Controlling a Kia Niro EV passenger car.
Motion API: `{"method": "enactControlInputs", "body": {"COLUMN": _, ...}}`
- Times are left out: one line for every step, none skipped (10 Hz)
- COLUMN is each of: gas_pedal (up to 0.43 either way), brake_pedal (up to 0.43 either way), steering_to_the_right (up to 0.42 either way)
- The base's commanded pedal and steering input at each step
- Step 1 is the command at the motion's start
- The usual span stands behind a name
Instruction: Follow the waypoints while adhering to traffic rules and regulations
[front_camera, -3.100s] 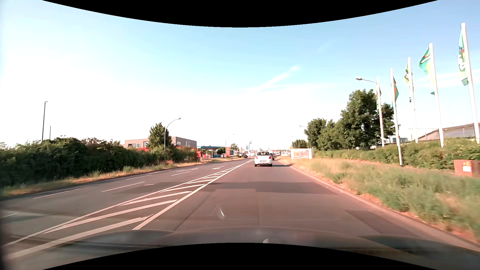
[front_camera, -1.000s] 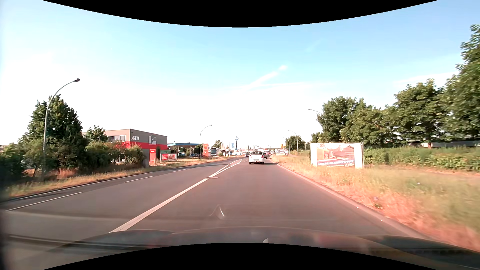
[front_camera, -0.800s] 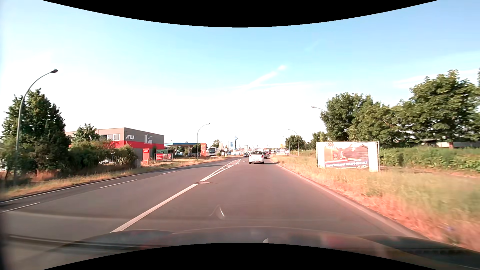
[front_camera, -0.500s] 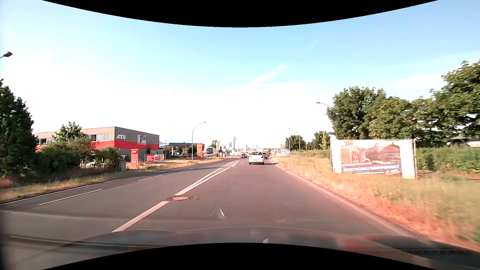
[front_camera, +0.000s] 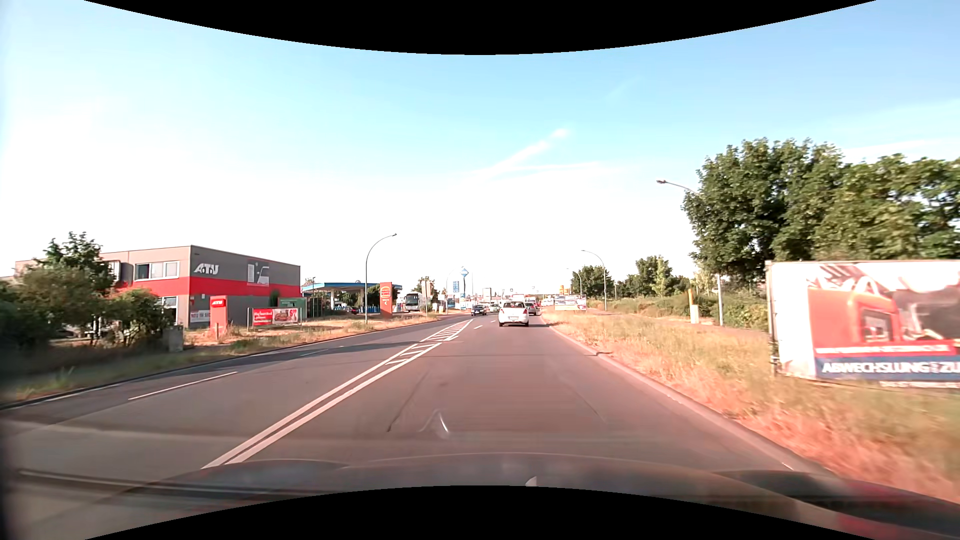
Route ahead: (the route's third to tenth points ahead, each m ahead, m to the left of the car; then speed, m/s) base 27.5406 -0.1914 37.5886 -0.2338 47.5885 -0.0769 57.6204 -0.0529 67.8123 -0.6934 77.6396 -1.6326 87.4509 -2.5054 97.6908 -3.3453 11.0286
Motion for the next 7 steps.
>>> {"method": "enactControlInputs", "body": {"gas_pedal": 0.209, "brake_pedal": 0.0, "steering_to_the_right": 0.001}}
{"method": "enactControlInputs", "body": {"gas_pedal": 0.209, "brake_pedal": 0.0, "steering_to_the_right": 0.002}}
{"method": "enactControlInputs", "body": {"gas_pedal": 0.209, "brake_pedal": 0.0, "steering_to_the_right": 0.002}}
{"method": "enactControlInputs", "body": {"gas_pedal": 0.209, "brake_pedal": 0.0, "steering_to_the_right": 0.002}}
{"method": "enactControlInputs", "body": {"gas_pedal": 0.189, "brake_pedal": 0.0, "steering_to_the_right": 0.002}}
{"method": "enactControlInputs", "body": {"gas_pedal": 0.189, "brake_pedal": 0.0, "steering_to_the_right": 0.003}}
{"method": "enactControlInputs", "body": {"gas_pedal": 0.157, "brake_pedal": 0.0, "steering_to_the_right": 0.003}}
